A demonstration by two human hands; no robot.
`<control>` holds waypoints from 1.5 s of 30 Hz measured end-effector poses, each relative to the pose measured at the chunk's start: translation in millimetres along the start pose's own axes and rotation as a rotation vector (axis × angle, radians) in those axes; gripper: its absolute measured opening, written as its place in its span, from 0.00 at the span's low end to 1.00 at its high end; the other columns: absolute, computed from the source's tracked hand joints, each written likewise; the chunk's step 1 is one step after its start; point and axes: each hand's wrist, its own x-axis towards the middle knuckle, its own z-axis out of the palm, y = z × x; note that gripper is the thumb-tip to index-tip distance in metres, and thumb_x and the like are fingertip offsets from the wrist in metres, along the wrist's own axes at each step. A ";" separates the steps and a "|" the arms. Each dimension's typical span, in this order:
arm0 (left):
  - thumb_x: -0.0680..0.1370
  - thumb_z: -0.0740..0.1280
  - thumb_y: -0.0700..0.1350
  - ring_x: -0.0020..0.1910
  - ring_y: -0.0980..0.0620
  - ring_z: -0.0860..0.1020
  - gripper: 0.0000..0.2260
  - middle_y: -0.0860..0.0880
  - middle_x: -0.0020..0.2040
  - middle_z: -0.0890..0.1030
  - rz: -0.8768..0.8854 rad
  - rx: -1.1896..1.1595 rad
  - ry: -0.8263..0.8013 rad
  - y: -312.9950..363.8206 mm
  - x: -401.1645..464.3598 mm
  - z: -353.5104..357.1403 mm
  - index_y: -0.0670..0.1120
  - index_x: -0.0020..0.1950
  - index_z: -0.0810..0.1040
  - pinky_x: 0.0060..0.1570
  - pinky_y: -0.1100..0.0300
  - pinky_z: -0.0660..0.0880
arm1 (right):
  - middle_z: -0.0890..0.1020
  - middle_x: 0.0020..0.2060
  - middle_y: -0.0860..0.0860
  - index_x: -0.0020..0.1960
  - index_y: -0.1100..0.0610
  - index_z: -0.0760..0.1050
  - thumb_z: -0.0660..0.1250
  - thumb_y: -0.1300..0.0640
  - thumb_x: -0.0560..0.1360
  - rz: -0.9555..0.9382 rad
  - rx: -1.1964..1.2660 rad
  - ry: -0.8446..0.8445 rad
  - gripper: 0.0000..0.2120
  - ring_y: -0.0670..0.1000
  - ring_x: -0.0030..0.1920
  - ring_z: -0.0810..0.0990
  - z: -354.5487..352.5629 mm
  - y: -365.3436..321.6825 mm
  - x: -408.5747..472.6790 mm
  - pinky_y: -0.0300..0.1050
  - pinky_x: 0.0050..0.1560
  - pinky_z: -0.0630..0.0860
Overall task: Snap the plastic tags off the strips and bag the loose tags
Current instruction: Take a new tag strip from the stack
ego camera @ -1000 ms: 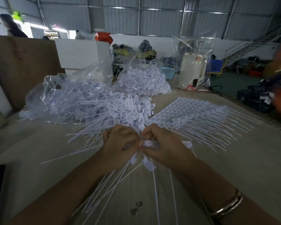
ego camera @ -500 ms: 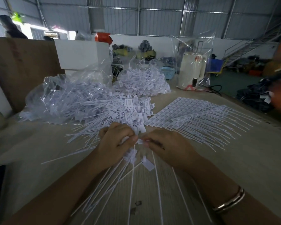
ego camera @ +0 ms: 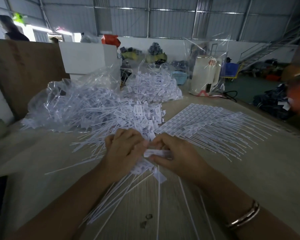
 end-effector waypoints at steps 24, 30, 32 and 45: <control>0.75 0.52 0.51 0.51 0.60 0.69 0.19 0.60 0.45 0.78 0.055 0.089 0.148 -12.2 -0.9 2.3 0.50 0.40 0.82 0.46 0.58 0.54 | 0.79 0.38 0.40 0.49 0.50 0.79 0.73 0.50 0.70 0.112 0.065 -0.007 0.09 0.39 0.40 0.78 -16.2 17.4 -3.8 0.32 0.38 0.71; 0.77 0.51 0.58 0.51 0.57 0.69 0.23 0.57 0.46 0.78 0.007 -0.059 0.021 6.0 0.0 0.9 0.50 0.41 0.83 0.52 0.61 0.57 | 0.76 0.41 0.40 0.54 0.52 0.73 0.74 0.50 0.68 0.000 0.026 0.017 0.18 0.35 0.42 0.75 0.4 2.2 0.6 0.27 0.40 0.69; 0.76 0.60 0.55 0.51 0.55 0.70 0.17 0.57 0.42 0.77 0.003 -0.199 -0.077 10.2 0.2 3.8 0.46 0.38 0.81 0.54 0.62 0.59 | 0.77 0.43 0.43 0.53 0.53 0.73 0.75 0.52 0.68 -0.006 0.078 0.008 0.17 0.39 0.45 0.76 1.7 0.2 -0.4 0.30 0.43 0.71; 0.75 0.58 0.50 0.48 0.57 0.72 0.16 0.62 0.43 0.75 0.256 -0.260 -0.017 -2.7 5.0 -12.3 0.41 0.41 0.79 0.51 0.51 0.69 | 0.82 0.32 0.43 0.39 0.48 0.78 0.65 0.60 0.76 0.150 0.329 -0.023 0.10 0.45 0.29 0.79 -26.0 20.9 1.1 0.36 0.36 0.76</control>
